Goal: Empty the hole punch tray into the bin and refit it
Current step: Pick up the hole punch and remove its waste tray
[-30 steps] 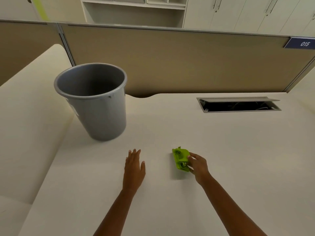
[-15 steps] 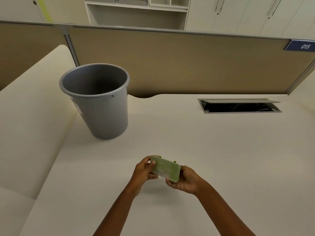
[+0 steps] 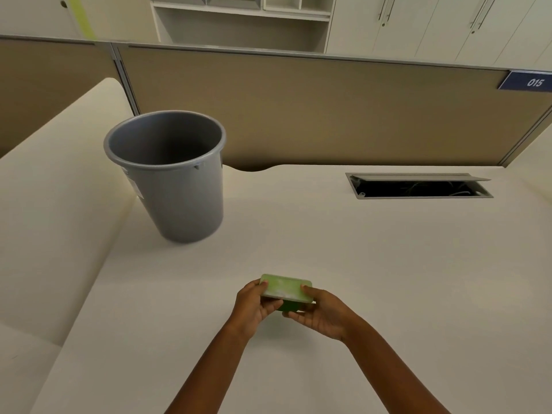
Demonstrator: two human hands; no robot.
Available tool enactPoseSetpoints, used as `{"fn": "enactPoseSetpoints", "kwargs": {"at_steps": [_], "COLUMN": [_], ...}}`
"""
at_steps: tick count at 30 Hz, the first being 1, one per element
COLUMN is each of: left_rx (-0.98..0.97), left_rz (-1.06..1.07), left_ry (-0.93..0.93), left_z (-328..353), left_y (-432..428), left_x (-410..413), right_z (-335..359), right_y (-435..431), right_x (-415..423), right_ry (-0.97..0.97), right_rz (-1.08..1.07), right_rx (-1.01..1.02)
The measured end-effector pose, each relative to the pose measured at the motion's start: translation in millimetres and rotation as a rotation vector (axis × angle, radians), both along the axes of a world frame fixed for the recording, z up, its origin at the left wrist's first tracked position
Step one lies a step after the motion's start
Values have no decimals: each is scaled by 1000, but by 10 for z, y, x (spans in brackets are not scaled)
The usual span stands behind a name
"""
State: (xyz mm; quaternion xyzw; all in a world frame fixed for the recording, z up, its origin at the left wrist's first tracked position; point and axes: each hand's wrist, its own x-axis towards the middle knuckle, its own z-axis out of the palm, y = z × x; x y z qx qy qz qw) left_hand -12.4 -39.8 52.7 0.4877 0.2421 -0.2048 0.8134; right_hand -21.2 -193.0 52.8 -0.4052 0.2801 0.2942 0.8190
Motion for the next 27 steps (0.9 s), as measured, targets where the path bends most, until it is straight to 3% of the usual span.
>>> {"fn": "enactPoseSetpoints", "kwargs": {"at_steps": [5,12,16,19,22,27], "left_rx": [-105,-391,-364,-359,-308,-259], "left_rz": [64,101,95,102,91,85], "left_ry": [104,253,238,226,226,223], "left_z": [3,61,72,57,18,23], "left_y": [-44,-59,-92,-120,-112,-79], "left_x": [-1,8,44,54,64,60], "right_z": [81,167,203,193,194,243], "right_y": [28,142,240,286,281,251], "right_x": [33,-39,-138,-208,-235,-166], "right_ry": [-215,-639,-901,-1068,-1104,-790], "right_rz": [84,204,352,454,531,276], "right_rx": [-264,-965,-1206,-1256,-1199,-920]}}
